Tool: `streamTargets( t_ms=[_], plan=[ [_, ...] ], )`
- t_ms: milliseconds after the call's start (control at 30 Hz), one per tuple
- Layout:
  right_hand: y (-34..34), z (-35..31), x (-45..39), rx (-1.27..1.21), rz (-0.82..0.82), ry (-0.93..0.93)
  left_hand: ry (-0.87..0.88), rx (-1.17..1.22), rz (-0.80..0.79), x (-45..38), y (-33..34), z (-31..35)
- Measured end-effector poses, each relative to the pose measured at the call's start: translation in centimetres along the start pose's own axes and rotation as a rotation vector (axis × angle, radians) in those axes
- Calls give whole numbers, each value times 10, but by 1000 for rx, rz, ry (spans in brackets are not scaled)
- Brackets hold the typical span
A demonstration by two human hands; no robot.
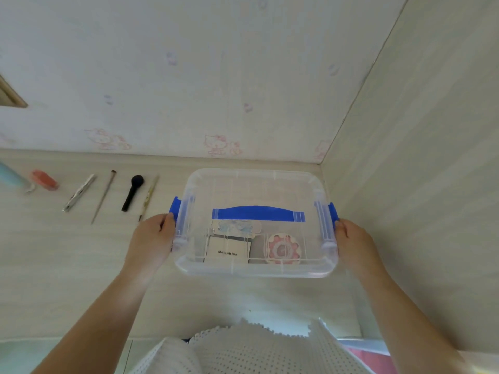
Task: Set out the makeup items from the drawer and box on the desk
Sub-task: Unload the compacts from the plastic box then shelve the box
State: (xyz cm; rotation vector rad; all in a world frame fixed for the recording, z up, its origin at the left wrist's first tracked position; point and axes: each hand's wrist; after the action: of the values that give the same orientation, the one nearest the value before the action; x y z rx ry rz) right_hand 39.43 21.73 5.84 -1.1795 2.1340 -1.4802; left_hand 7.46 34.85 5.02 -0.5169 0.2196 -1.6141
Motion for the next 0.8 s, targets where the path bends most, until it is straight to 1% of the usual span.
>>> streamTargets(
  t_ms=[100,133,167,200,233,267,333,367,433,500,567,633,733,800],
  plan=[
    [11,5,-3,-278,-53,80,-159,238,-51,-4,3,-15],
    [12,5,-4,-346,-72,96,-175,292,-68,-2,4,-14],
    [12,4,-5,-377,-87,98,-152,324,-69,0,4,-12],
    [12,4,-4,-369,-79,73,-102,346,-46,4,4,-10],
    [11,4,0,-325,-30,29,-39,367,-10,9,4,-9],
    [9,4,6,-258,57,-33,24,363,19,17,1,-5],
    [2,3,23,-172,237,-185,176,302,-14,31,-8,-4],
    [1,6,32,-171,265,-259,260,251,-71,37,-11,-8],
    [2,16,47,-173,188,-382,378,166,-210,47,-15,-18],
    [7,26,57,-89,59,-453,443,67,-301,52,-15,-28],
    [12,30,63,3,-11,-479,444,-16,-303,54,-14,-30],
    [10,25,65,12,-24,-453,431,-30,-290,56,-14,-26],
    [4,17,67,-39,-4,-423,433,-3,-264,56,-17,-20],
    [-3,10,70,-148,4,-367,437,47,-253,57,-20,-11]
  ],
)
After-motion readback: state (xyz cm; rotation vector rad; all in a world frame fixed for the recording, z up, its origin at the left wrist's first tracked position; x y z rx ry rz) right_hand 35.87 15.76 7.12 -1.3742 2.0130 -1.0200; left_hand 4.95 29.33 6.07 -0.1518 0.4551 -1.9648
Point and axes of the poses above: each hand's wrist, its own x-axis away from the middle knuckle, its own y-axis out of the palm, z = x × y, and after that the axes turned 15 degrees about x, right-handed
